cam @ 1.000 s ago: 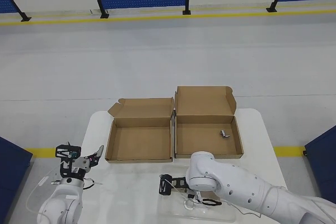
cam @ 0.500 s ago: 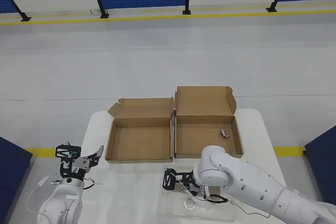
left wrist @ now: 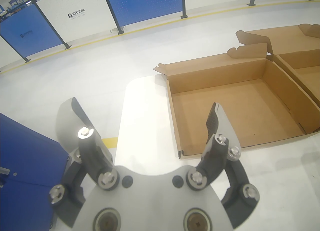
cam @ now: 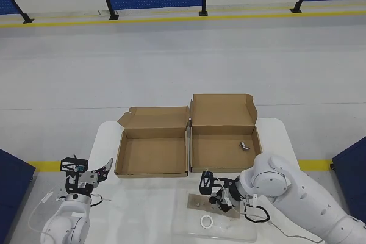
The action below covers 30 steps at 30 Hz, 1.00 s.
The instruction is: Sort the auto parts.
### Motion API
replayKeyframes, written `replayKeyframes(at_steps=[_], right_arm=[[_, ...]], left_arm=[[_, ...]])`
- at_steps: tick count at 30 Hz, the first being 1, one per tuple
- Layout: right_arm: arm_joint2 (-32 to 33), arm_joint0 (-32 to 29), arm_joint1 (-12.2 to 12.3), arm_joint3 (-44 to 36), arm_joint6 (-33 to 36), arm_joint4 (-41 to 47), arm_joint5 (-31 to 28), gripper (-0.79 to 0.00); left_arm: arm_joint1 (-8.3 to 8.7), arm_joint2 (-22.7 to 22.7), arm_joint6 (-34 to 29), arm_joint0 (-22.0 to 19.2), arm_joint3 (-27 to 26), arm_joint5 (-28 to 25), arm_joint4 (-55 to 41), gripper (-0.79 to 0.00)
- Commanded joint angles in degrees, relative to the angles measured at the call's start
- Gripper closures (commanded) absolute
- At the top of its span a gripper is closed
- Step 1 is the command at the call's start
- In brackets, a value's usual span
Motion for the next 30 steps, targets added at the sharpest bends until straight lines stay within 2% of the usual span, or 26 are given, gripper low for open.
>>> replayKeyframes(at_steps=[1, 7, 14, 18, 21, 30], right_arm=[[0.0, 0.0, 0.0, 0.0, 0.0, 0.0, 0.0, 0.0], [2.0, -0.3, 0.5, 1.1, -1.2, 1.7, -0.6, 0.0], [7.4, -1.5, 4.9, 4.9, -4.6, 24.1, -4.6, 0.0], [6.5, -0.3, 7.9, 4.8, -4.8, 34.5, -4.8, 0.0], [4.9, 1.4, 9.2, 5.2, -4.7, 41.9, -4.8, 0.0], [4.9, 1.4, 9.2, 5.2, -4.7, 41.9, -4.8, 0.0]], left_arm=[[0.0, 0.0, 0.0, 0.0, 0.0, 0.0, 0.0, -0.785], [0.0, 0.0, 0.0, 0.0, 0.0, 0.0, 0.0, -0.785], [0.0, 0.0, 0.0, 0.0, 0.0, 0.0, 0.0, -0.785], [0.0, 0.0, 0.0, 0.0, 0.0, 0.0, 0.0, -0.785], [0.0, 0.0, 0.0, 0.0, 0.0, 0.0, 0.0, -0.785], [0.0, 0.0, 0.0, 0.0, 0.0, 0.0, 0.0, -0.785]])
